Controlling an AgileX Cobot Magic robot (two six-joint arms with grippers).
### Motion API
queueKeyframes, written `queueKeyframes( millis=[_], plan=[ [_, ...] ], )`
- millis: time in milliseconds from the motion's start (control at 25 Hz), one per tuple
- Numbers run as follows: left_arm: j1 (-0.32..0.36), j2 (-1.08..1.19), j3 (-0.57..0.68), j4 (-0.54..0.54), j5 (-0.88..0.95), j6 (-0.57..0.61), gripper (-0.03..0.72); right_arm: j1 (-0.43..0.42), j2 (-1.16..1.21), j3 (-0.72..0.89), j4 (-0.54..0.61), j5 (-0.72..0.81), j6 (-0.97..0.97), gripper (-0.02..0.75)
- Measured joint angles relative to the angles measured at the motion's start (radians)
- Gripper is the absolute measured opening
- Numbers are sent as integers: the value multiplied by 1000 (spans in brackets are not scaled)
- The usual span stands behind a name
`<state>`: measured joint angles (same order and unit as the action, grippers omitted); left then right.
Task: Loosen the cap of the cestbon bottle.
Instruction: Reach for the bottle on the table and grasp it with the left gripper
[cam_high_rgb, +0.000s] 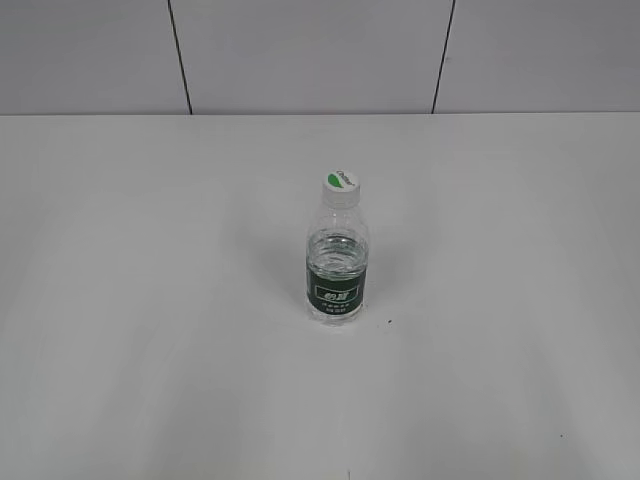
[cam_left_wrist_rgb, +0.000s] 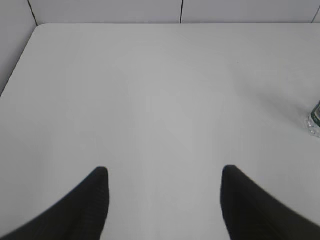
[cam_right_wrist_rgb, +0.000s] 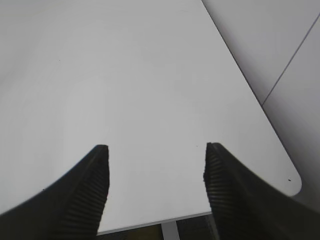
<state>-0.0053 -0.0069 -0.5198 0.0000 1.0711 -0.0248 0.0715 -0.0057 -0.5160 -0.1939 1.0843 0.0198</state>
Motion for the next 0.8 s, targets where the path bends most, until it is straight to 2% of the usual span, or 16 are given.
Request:
queueKeyframes(
  millis=[800],
  plan=[
    [0, 0, 0, 0, 0, 0, 433, 0, 0, 0, 0, 0, 0, 463]
  ],
)
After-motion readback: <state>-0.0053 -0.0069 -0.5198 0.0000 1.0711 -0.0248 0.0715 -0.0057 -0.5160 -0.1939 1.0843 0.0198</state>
